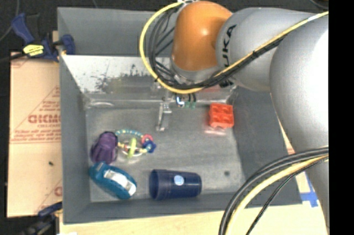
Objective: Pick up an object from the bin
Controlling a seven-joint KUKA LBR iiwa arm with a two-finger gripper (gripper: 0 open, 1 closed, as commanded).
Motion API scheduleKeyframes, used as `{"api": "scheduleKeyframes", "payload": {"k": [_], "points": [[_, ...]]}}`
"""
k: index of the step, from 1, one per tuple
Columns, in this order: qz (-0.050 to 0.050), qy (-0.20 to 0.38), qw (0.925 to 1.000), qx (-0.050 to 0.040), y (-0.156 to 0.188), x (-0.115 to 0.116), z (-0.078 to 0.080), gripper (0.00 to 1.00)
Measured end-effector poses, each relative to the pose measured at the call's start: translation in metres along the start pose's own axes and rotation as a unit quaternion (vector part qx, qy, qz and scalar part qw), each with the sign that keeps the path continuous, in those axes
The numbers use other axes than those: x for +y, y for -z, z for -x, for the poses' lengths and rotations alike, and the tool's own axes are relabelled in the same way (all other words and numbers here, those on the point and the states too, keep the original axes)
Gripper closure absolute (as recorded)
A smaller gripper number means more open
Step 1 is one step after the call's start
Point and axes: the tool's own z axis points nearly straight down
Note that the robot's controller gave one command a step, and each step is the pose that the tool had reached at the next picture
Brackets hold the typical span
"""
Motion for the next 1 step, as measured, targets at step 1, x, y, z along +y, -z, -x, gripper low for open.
{"api": "scheduleKeyframes", "payload": {"k": [1], "points": [[-0.001,0.024,0.9997,-0.0055,0.0493,0.0115,0.0017,0.00]]}}
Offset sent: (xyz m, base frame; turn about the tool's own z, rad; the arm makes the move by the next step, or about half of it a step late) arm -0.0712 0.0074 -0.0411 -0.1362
